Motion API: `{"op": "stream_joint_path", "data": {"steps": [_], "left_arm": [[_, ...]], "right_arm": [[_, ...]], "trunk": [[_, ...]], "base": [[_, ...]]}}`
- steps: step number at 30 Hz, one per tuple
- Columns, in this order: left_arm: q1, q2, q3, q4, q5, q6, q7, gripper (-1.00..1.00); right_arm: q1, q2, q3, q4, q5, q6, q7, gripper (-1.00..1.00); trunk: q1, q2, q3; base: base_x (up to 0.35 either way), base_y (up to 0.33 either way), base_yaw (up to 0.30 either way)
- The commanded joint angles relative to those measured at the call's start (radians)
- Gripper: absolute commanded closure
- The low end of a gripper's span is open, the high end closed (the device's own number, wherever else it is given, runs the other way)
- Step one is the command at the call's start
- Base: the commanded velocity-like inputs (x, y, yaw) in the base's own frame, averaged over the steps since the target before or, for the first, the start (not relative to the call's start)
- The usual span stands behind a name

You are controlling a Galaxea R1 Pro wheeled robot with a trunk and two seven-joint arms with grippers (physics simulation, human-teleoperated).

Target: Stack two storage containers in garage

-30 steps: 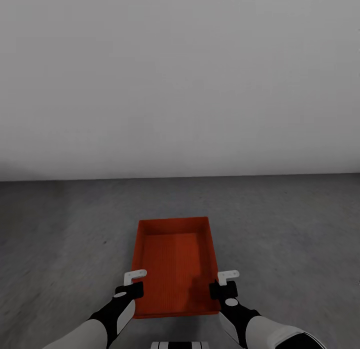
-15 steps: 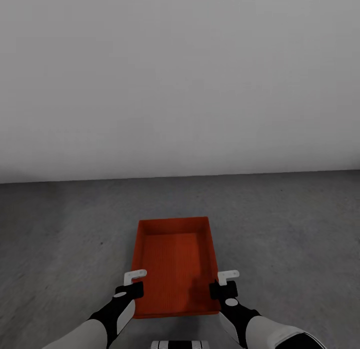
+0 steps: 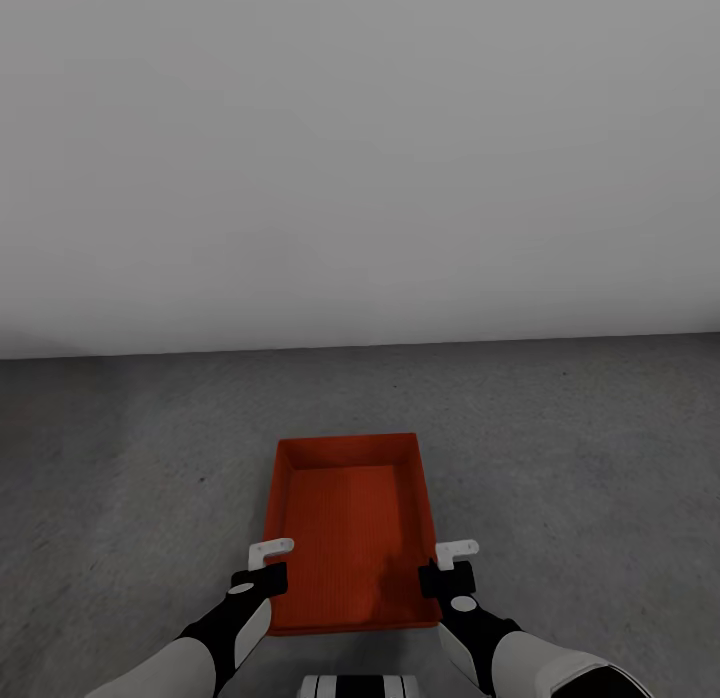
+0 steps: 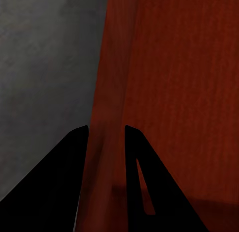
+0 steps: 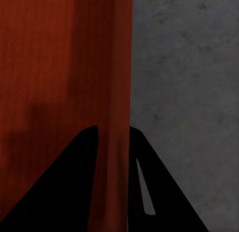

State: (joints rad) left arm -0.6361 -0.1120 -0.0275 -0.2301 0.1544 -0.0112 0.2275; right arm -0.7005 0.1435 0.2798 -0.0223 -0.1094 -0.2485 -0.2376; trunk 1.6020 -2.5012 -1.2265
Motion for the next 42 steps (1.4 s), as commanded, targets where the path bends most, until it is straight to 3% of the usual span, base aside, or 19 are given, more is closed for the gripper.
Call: {"op": "stream_joint_path", "data": {"steps": [1, 27, 28, 42], "left_arm": [[0.001, 0.003, 0.029, -0.005, -0.012, -0.004, 0.009, 1.0], [0.001, 0.002, 0.013, -0.004, -0.02, -0.006, 0.005, 1.0], [0.001, 0.002, 0.013, -0.003, -0.021, -0.006, 0.004, -1.0], [0.001, 0.002, 0.017, -0.004, -0.015, -0.005, 0.007, -1.0]], "right_arm": [[-0.001, -0.004, -0.033, 0.009, -0.036, -0.009, -0.009, 1.0], [0.0, -0.004, -0.031, 0.009, -0.035, -0.009, -0.008, 1.0], [0.0, -0.004, -0.031, 0.009, -0.035, -0.01, -0.008, -1.0], [0.0, -0.003, -0.031, 0.009, -0.034, -0.011, -0.008, -1.0]], "trunk": [[0.0, 0.0, -0.001], [0.0, 0.0, -0.001], [0.0, 0.0, -0.001], [0.0, 0.0, -0.001]], "base": [[0.0, 0.0, 0.0], [0.0, 0.0, 0.0], [0.0, 0.0, 0.0], [0.0, 0.0, 0.0]]}}
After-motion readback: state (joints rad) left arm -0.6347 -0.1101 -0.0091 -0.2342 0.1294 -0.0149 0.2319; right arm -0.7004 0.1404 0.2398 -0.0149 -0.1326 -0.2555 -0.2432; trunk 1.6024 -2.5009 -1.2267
